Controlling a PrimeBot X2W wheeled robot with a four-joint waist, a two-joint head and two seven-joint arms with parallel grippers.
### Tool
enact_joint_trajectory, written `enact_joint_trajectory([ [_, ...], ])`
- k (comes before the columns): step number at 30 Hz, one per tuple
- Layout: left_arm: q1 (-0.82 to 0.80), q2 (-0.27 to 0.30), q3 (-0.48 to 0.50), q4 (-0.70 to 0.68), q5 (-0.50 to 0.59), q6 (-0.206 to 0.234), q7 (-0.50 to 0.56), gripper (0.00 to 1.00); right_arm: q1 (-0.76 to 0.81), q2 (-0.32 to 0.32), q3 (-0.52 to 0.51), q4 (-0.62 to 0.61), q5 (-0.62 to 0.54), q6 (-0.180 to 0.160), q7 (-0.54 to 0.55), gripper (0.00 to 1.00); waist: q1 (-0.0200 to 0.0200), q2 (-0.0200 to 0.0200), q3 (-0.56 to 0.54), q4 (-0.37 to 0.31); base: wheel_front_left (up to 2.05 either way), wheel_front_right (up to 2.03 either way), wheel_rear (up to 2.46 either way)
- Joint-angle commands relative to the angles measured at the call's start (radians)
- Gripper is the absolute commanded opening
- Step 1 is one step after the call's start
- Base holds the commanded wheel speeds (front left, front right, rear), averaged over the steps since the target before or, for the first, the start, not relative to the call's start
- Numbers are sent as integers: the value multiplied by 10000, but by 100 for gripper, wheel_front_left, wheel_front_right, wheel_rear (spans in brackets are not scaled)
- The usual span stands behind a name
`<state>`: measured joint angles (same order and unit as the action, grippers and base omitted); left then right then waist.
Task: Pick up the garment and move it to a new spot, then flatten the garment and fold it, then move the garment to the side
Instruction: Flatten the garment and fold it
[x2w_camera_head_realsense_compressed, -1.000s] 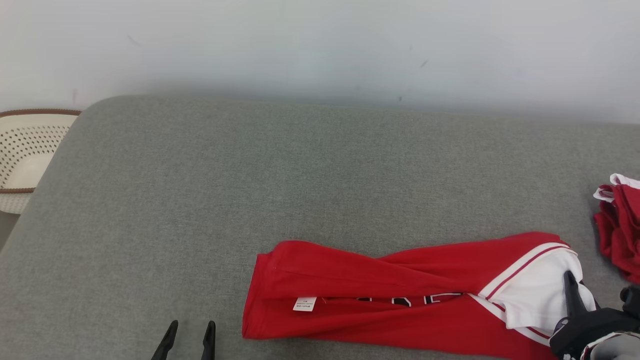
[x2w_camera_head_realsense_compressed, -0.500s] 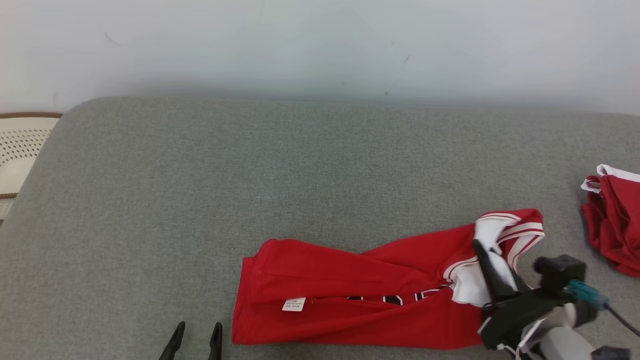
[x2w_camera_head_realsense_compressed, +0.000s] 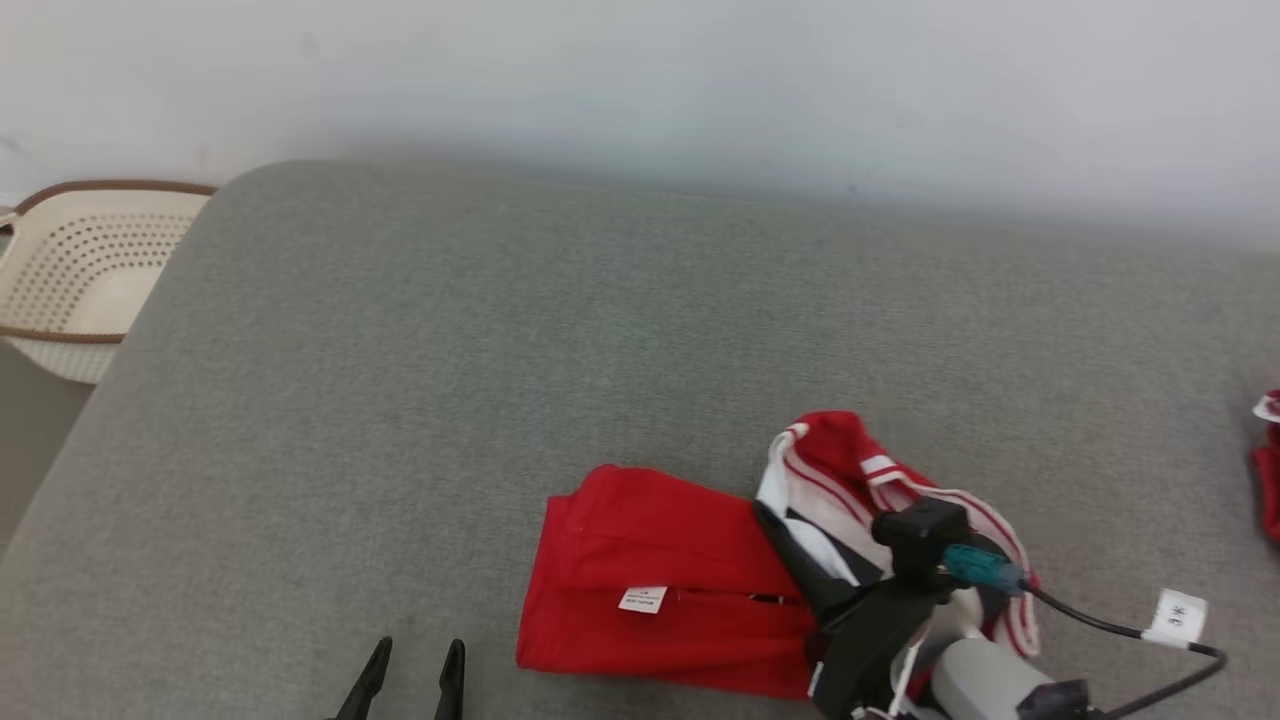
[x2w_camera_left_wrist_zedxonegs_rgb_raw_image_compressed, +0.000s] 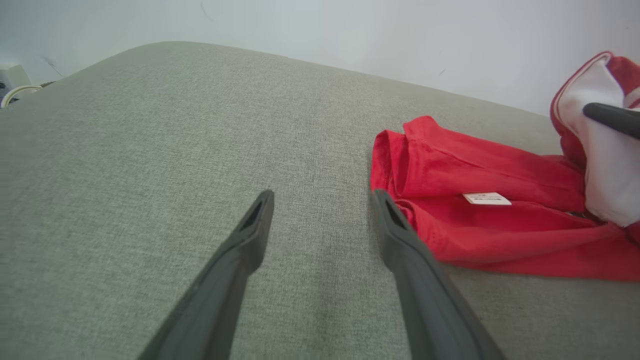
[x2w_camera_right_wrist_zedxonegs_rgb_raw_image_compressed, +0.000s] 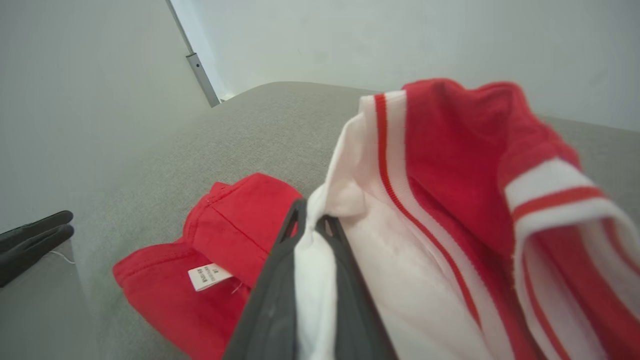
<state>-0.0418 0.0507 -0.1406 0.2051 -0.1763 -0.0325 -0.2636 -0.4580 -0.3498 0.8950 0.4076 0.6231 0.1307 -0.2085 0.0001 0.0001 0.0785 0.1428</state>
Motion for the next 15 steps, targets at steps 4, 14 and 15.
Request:
enact_joint_trajectory([
  [4, 11, 1, -163, 27, -129, 72, -8, 100, -445, 380, 618, 267, -20, -1, 131, 0, -1, -1, 116, 680, 0, 0, 0],
  [14, -147, 1, -695, 78, -353, 126, -8, 100, -1394, 1358, 1342, 1730, -145, -1, 26, 0, -1, -1, 142, 1531, 0, 0, 0],
  [15, -162, 1, -734, 92, -356, 111, -8, 100, -1470, 1514, 1398, 1914, -95, -1, -12, 0, -1, -1, 134, 1604, 0, 0, 0],
])
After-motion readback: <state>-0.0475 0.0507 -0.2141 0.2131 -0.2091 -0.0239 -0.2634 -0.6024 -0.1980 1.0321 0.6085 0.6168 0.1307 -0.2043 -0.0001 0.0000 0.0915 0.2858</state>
